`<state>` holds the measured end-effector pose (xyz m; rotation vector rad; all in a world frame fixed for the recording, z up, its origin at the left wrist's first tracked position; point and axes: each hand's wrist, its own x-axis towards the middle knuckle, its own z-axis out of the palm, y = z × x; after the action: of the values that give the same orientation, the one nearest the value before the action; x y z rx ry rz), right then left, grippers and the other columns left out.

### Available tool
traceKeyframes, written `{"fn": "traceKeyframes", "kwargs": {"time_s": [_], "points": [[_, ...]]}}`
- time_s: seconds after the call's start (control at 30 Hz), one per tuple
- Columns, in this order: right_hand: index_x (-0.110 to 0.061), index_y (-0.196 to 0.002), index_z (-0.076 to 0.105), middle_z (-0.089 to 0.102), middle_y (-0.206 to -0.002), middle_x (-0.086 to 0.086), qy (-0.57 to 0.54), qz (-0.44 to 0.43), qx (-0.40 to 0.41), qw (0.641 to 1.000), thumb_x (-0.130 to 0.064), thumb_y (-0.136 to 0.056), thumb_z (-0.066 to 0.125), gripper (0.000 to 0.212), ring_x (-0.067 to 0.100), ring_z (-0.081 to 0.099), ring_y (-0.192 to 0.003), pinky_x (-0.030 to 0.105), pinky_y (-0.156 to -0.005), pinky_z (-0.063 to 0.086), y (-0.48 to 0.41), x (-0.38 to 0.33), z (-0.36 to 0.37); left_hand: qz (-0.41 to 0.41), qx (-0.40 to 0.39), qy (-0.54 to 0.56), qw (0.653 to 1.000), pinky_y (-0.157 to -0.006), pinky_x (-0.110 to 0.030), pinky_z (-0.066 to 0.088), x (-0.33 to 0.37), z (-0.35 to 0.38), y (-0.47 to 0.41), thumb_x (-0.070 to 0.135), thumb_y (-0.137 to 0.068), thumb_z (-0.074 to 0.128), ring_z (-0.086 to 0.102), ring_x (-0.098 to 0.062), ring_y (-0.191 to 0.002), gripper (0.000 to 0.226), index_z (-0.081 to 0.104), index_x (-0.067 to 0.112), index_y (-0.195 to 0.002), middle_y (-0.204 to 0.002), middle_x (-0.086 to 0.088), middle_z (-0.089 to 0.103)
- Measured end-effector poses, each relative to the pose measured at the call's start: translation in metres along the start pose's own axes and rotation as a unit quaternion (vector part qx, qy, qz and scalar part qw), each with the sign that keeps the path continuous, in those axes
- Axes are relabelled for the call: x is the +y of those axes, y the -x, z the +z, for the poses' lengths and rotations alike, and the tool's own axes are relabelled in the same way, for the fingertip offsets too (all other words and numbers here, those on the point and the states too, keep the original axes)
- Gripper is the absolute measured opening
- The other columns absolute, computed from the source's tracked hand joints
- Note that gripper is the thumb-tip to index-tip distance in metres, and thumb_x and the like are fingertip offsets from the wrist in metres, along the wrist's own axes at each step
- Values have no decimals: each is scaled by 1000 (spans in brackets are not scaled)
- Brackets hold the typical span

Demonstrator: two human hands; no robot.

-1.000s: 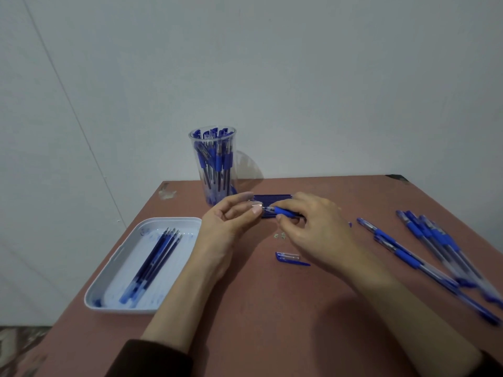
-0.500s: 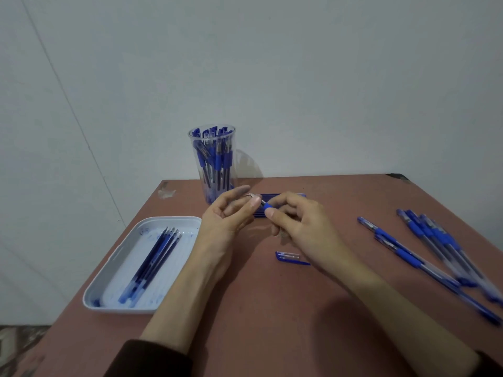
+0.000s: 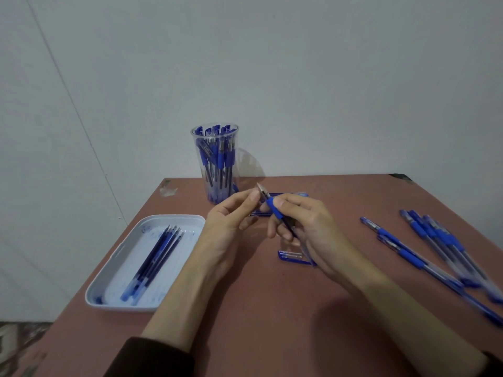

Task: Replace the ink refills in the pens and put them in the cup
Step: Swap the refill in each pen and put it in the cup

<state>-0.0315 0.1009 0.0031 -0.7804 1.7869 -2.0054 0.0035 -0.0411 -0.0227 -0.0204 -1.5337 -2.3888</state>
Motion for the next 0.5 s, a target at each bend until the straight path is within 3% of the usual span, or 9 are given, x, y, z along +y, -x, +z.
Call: {"fn": "traceKeyframes", "kwargs": {"time_s": [0.07, 0.17, 0.27, 0.37, 0.5], "points": [[-5, -88, 67, 59, -57, 9, 6, 4, 8, 1000, -16, -97, 46, 25, 11, 36, -46, 23, -44, 24, -1, 1, 0, 8, 1, -18, 1000, -97, -56, 38, 1, -1, -1, 37, -82, 69, 51, -36, -92, 31, 72, 10, -97, -95, -14, 65], [-4, -89, 66, 60, -58, 10, 37, 19, 9, 999, -18, -97, 49, 22, 11, 36, -46, 20, -42, 27, -2, 5, 1, -7, -31, -12, 999, -96, -64, 35, -1, 2, 0, 44, -80, 71, 51, -34, -79, 41, 71, 8, -99, -84, -16, 62], [-9, -86, 65, 60, -59, 11, 27, 14, -15, 999, -16, -97, 49, 22, 11, 36, -46, 22, -42, 24, -1, 7, 4, -17, -27, -7, 999, -92, -62, 40, -4, 4, 1, 40, -73, 78, 58, -31, -70, 43, 70, 9, -102, -82, -16, 65], [-3, -91, 65, 58, -59, 12, -4, 1, -11, 1000, -16, -97, 47, 23, 11, 35, -46, 25, -44, 22, -1, 4, 2, -3, 8, 1, 1000, -82, -43, 52, -2, 3, 1, 29, -74, 77, 65, -22, -70, 32, 69, 11, -99, -89, -10, 70], [-6, -91, 66, 60, -58, 9, 31, -2, 22, 999, -17, -97, 50, 21, 9, 37, -44, 20, -41, 26, -3, 7, 0, 5, 0, 3, 1000, -99, -56, 40, -1, 2, 2, 25, -83, 70, 61, -29, -85, 22, 72, 8, -97, -91, -16, 68]]}}
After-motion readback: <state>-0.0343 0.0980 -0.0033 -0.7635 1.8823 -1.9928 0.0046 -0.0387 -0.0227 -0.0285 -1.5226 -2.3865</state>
